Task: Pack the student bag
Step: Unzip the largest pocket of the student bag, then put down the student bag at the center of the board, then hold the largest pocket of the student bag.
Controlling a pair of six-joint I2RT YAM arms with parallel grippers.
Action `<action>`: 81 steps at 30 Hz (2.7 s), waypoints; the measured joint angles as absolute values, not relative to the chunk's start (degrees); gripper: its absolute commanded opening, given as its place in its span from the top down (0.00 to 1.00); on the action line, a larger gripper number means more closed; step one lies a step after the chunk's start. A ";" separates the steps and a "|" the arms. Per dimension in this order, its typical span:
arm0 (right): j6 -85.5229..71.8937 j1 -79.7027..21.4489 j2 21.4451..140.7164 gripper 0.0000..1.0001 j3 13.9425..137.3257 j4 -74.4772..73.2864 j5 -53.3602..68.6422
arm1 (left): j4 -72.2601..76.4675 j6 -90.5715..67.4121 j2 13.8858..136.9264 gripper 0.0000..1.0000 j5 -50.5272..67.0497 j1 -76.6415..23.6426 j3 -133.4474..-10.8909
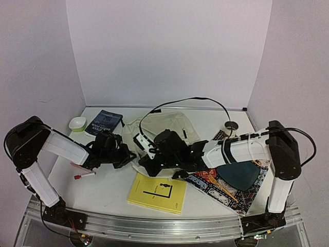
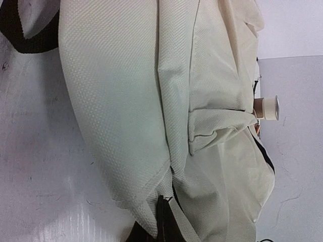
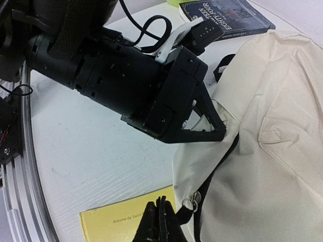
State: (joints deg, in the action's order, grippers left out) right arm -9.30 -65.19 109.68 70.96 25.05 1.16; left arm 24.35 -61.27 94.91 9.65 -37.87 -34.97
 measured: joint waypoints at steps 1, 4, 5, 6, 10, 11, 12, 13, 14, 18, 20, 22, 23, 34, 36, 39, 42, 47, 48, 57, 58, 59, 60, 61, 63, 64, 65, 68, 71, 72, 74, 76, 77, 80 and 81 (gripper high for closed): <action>-9.28 -65.18 108.72 1.00 70.13 24.80 0.77 | 24.28 -60.86 94.98 1.00 9.79 -37.68 -35.32; -9.22 -64.90 105.83 1.00 68.09 23.76 -1.05 | 24.30 -59.44 95.42 1.00 11.05 -37.10 -36.66; -9.17 -64.75 104.91 1.00 67.55 23.47 -1.63 | 24.32 -58.79 95.76 1.00 11.50 -36.85 -37.26; -9.06 -64.66 104.05 1.00 67.03 23.13 -2.20 | 24.30 -58.33 96.13 1.00 11.98 -36.44 -37.83; -8.74 -64.60 101.40 1.00 65.38 21.23 -4.34 | 23.74 -55.65 97.64 1.00 14.02 -34.03 -40.29; -8.68 -64.60 100.94 1.00 65.04 20.79 -4.75 | 23.38 -54.87 97.96 1.00 14.40 -33.40 -40.91; -8.62 -64.60 100.48 1.00 64.71 20.32 -5.13 | 22.87 -54.07 98.28 1.00 14.70 -32.78 -41.58; -8.57 -64.60 99.98 1.00 64.39 19.80 -5.49 | 22.29 -53.25 98.68 1.00 14.89 -32.17 -42.24; -8.55 -64.60 99.46 1.00 64.10 19.21 -5.79 | 21.51 -52.26 99.21 1.00 15.11 -31.48 -43.07; -8.24 -64.58 97.06 1.00 63.25 17.77 -7.52 | 17.81 -48.44 101.48 1.00 15.31 -29.41 -47.14; -8.03 -64.58 96.22 1.00 63.18 17.20 -8.19 | 14.36 -45.86 102.79 1.00 14.75 -28.76 -50.25; -7.83 -64.58 95.79 1.00 63.20 17.06 -8.56 | 10.89 -43.17 104.41 1.00 13.71 -28.33 -53.99; -7.69 -64.58 95.79 1.00 63.21 16.97 -8.58 | 9.31 -41.64 105.21 1.00 12.93 -28.17 -55.74; -7.13 -64.45 101.51 1.00 69.39 17.52 -5.41 | -0.20 -33.14 111.45 0.69 7.71 -26.40 -66.30; -7.26 -64.59 103.07 1.00 70.82 17.96 -4.63 | -0.10 -32.95 111.43 0.59 6.46 -25.49 -66.32; -7.42 -64.71 105.27 1.00 72.94 19.12 -3.61 | -0.36 -33.50 111.03 0.46 5.36 -24.46 -66.05; -7.61 -64.79 106.90 1.00 74.31 19.90 -2.70 | -0.66 -34.30 107.19 0.38 4.70 -24.00 -62.95; -7.79 -64.93 109.14 1.00 76.22 21.29 -2.00 | -0.84 -37.16 96.71 0.32 5.41 -24.01 -56.72; -7.79 -64.93 109.45 1.00 76.45 21.47 -1.91 | -0.49 -37.89 94.61 0.31 5.69 -24.01 -55.33; -7.99 -64.93 110.72 1.00 77.07 22.41 -0.69 | 2.19 -47.19 81.59 0.28 9.51 -26.77 -43.31; -8.01 -64.93 110.72 1.00 77.08 22.44 -0.62 | 2.63 -48.20 81.32 0.28 9.98 -27.88 -42.55; -8.03 -64.93 110.72 1.00 77.10 22.48 -0.56 | 3.20 -49.24 81.16 0.28 10.41 -29.19 -41.84; -8.09 -64.93 110.72 1.00 77.12 22.54 -0.44 | 3.49 -49.87 81.06 0.28 10.80 -30.11 -41.38; -8.19 -64.93 110.72 1.00 77.12 22.58 -0.39 | 4.02 -50.83 81.00 0.28 11.30 -31.32 -40.76; -8.38 -64.93 110.74 1.00 77.12 22.65 -0.23 | 4.64 -52.11 80.99 0.28 11.90 -32.73 -40.14; -8.45 -64.93 110.74 1.00 77.12 22.69 -0.21 | 4.87 -52.70 80.99 0.28 11.88 -33.26 -40.02; -8.56 -64.93 110.74 1.00 77.12 22.73 -0.21 | 5.14 -53.20 81.01 0.29 11.91 -33.76 -39.97; -8.80 -64.93 110.74 1.00 77.12 22.79 -0.18 | 6.34 -54.22 81.15 0.32 11.92 -34.99 -39.99; -8.86 -64.93 110.74 1.00 77.12 22.79 -0.15 | 7.29 -54.79 82.13 0.35 11.90 -35.99 -40.05; -8.86 -64.93 110.74 1.00 77.12 22.79 -0.16 | 7.44 -55.00 82.50 0.37 11.90 -36.36 -40.05; -8.84 -64.93 110.74 1.00 77.12 22.81 -0.17 | 7.62 -55.34 83.54 0.42 11.92 -37.07 -40.19; -8.84 -64.93 110.74 1.00 77.12 22.81 -0.19 | 7.63 -55.51 84.70 0.51 11.94 -37.77 -40.42; -8.84 -64.93 110.74 1.00 77.12 22.81 -0.18 | 7.63 -55.40 85.09 0.57 11.94 -38.04 -40.52; -8.84 -64.93 110.73 1.00 77.10 22.81 -0.16 | 7.58 -55.42 85.60 0.78 11.88 -38.45 -40.86; -8.84 -64.93 110.72 1.00 77.08 22.83 -0.16 | 7.63 -54.95 85.58 0.84 11.76 -38.56 -40.96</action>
State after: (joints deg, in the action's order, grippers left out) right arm -8.84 -64.93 110.72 77.08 22.83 -0.16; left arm 7.63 -54.95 85.58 11.76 -38.56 -40.96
